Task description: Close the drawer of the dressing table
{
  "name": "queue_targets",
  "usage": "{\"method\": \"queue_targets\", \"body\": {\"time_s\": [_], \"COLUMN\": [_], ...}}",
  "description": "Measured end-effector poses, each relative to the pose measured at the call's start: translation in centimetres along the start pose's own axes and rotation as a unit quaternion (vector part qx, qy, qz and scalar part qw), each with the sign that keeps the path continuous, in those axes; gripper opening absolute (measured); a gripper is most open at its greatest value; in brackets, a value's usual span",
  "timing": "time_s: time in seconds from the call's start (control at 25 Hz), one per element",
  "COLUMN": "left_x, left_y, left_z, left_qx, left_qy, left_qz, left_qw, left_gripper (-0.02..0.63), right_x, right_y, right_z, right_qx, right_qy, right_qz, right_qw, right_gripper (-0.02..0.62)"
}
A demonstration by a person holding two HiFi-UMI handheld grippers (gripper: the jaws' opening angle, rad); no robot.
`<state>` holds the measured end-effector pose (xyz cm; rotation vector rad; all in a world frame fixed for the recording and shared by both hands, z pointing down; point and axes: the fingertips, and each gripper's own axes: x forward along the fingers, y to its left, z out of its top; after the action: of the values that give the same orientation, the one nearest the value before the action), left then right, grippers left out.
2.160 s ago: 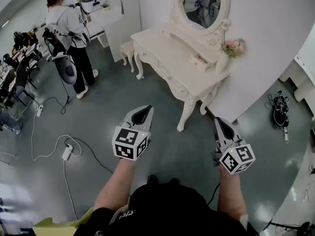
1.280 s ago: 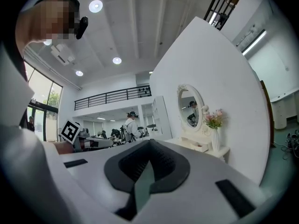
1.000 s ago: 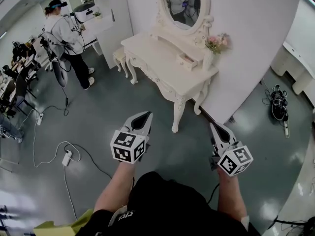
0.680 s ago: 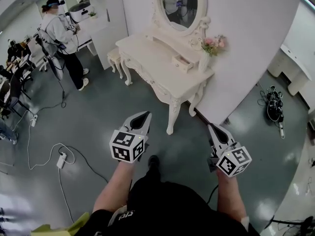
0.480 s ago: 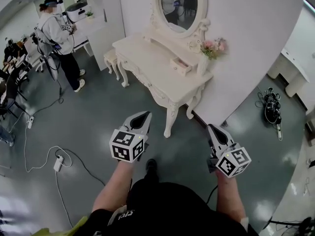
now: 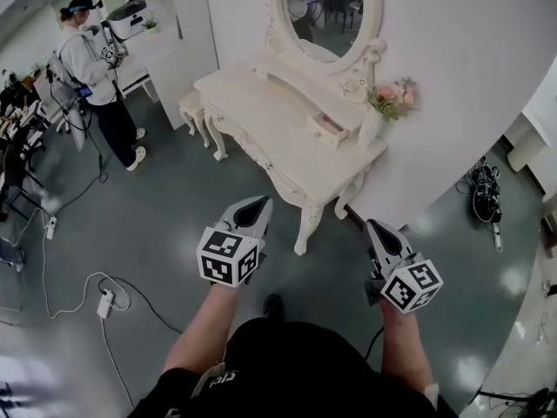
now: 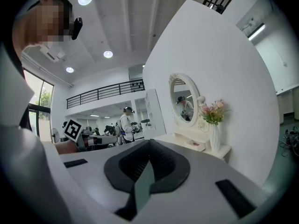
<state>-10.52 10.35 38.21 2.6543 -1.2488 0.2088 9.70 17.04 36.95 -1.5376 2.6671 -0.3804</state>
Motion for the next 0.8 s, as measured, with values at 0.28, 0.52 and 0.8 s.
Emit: {"method": "queue_targets", "body": {"time_s": [0.28,0.52,0.8], "left_x": [2.4,3.8,5.2], "left_y": [4.3,7.3,9.3], "left_z": [1.6,2.2,1.6], "left_qx": [-0.019,-0.012,-0.027], "left_qy": [-0.012,-0.013,-0.006], "left_qz": [-0.023,-0.037,-0.047], "left_qw": [0.9995,0.9992,0.9985], "left_gripper": [0.009,0.009,0.009], "right_x": [5.9,9.6,12.1], "right_y": [-0.6,-0.4,-0.3], "right_z": [0.6,1.5,1.1], "right_qx": [-0.008,-0.017,-0.014], "right_qy": [0.018,0.023,0.032], "right_qz": [-0.009,-0.016,-0.017], "right_qw": [1.0,0.999,0.999], "right_gripper": [-0.006,-0.006,-0.006]}}
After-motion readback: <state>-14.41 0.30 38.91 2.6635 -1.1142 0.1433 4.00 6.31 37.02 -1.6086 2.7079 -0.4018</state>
